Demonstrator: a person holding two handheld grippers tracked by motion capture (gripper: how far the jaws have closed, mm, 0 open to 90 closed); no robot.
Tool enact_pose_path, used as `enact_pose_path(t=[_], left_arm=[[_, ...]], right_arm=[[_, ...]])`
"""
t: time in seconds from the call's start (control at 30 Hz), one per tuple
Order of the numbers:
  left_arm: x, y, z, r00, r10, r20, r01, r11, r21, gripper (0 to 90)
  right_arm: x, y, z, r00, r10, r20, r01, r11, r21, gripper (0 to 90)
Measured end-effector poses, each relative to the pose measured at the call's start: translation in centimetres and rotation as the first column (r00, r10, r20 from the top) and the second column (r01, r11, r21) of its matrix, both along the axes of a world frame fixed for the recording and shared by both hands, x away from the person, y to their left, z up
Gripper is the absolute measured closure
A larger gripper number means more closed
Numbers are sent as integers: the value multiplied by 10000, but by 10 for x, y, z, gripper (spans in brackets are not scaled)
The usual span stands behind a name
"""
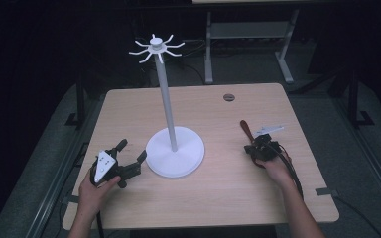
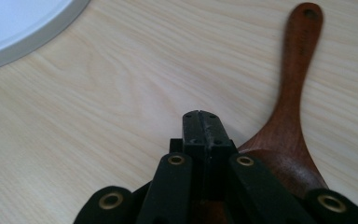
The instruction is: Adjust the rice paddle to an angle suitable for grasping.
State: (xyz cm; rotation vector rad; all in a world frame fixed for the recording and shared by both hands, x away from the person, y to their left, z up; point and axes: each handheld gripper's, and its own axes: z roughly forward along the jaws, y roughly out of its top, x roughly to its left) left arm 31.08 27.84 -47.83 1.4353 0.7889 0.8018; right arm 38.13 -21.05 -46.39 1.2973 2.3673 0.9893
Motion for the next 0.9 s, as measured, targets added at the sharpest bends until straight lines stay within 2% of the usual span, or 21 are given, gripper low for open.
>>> enact_pose_path(t=[0.5,0.8,0.9], left_arm=[[0,0,0,10000,-1,1,1,10000,10,129],[0,0,0,10000,-2,3,2,10000,9,129],[0,0,0,10000,0,2,0,10000,9,129]], right_arm=[[2,-35,0,9973,-725,-69,727,9970,271,899],[1,-38,5,9973,-728,36,723,9945,756,897],[0,-38,8,9974,-713,38,708,9940,828,845]])
